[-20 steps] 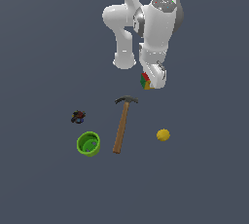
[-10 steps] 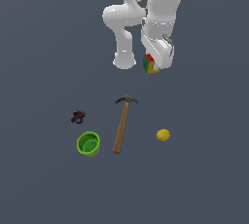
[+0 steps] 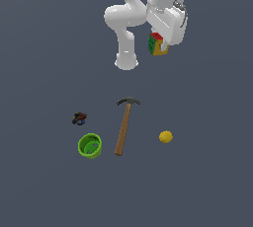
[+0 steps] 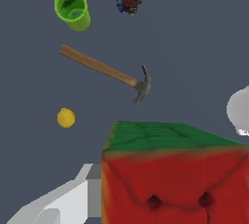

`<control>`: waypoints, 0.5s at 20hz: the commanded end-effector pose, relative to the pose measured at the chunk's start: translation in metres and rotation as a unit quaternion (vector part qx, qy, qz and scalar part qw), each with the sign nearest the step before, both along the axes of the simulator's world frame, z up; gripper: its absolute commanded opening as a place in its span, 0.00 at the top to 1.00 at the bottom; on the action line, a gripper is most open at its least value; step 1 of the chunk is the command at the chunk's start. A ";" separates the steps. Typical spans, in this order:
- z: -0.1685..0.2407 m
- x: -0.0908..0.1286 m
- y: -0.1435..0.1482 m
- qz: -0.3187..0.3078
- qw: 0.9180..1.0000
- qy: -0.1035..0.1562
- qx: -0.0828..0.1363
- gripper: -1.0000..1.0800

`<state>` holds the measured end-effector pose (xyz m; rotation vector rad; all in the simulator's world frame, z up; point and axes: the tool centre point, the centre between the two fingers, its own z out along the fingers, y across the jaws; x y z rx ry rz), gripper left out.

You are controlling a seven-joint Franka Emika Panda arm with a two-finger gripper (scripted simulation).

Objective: Pick up a designated object from a clutter of objects.

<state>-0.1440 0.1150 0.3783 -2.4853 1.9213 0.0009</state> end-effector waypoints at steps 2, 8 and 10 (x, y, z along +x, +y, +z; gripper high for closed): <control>0.021 -0.001 0.001 0.000 1.000 0.000 0.000 1.00; 0.041 -0.002 0.002 0.000 1.000 0.000 0.000 1.00; 0.044 -0.002 0.002 0.000 1.000 0.000 0.000 1.00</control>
